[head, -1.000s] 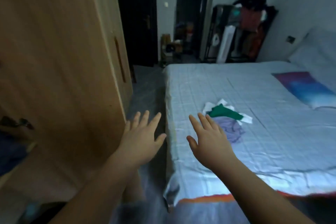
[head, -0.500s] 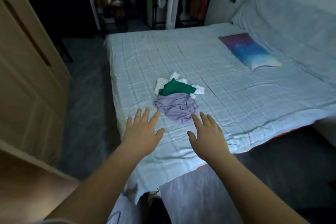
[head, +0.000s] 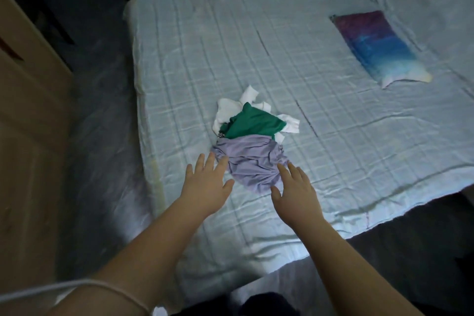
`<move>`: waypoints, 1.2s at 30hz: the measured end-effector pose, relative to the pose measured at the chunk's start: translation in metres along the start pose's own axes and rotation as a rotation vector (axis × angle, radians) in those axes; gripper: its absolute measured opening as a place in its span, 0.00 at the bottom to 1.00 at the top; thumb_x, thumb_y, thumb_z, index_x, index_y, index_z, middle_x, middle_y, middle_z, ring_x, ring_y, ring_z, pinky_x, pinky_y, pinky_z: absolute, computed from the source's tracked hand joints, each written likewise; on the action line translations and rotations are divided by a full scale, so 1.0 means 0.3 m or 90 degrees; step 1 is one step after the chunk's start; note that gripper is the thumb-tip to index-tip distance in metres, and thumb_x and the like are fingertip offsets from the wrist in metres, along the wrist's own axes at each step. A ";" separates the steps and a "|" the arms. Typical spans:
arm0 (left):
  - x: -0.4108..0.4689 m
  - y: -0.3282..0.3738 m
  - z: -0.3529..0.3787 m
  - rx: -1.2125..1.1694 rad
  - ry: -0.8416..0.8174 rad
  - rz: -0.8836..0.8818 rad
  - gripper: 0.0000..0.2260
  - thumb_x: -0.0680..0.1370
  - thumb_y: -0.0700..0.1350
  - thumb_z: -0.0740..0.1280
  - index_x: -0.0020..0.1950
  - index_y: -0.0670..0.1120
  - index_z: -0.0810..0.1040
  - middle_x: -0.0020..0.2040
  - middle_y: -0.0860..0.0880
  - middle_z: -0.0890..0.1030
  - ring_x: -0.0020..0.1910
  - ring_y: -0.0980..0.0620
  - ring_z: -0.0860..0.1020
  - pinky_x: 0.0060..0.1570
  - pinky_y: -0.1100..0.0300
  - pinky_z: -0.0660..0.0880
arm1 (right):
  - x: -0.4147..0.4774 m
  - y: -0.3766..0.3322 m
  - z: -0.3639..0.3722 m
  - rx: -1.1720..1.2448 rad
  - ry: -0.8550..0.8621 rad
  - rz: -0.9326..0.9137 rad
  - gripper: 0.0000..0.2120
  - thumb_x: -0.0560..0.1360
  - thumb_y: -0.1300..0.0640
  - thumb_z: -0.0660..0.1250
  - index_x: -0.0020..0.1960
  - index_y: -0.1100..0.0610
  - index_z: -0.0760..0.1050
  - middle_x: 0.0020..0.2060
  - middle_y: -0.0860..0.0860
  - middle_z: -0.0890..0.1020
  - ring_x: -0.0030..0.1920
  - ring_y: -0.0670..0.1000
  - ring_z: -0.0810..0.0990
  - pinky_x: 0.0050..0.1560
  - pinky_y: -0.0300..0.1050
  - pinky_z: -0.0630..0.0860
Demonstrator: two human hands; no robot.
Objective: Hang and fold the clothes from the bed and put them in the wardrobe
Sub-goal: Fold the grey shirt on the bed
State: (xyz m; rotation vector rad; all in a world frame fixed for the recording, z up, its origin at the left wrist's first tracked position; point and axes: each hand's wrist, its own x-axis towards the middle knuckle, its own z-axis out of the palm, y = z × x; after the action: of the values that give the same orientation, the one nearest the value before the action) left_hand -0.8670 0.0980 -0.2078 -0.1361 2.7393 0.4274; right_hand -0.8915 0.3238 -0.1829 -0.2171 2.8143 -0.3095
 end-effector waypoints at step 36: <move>0.694 0.413 0.634 -0.429 0.021 -0.243 0.30 0.76 0.56 0.64 0.76 0.46 0.65 0.68 0.43 0.74 0.64 0.43 0.75 0.62 0.42 0.75 | 0.939 0.505 0.373 0.359 -0.373 0.008 0.06 0.80 0.62 0.59 0.56 0.62 0.70 0.43 0.56 0.78 0.46 0.58 0.78 0.39 0.42 0.72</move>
State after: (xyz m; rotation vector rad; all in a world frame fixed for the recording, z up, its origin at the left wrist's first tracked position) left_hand -1.0145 0.2669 -0.4188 -0.8197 2.4006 1.2096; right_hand -1.1400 0.3982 -0.4010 -0.1316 2.0577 -0.8584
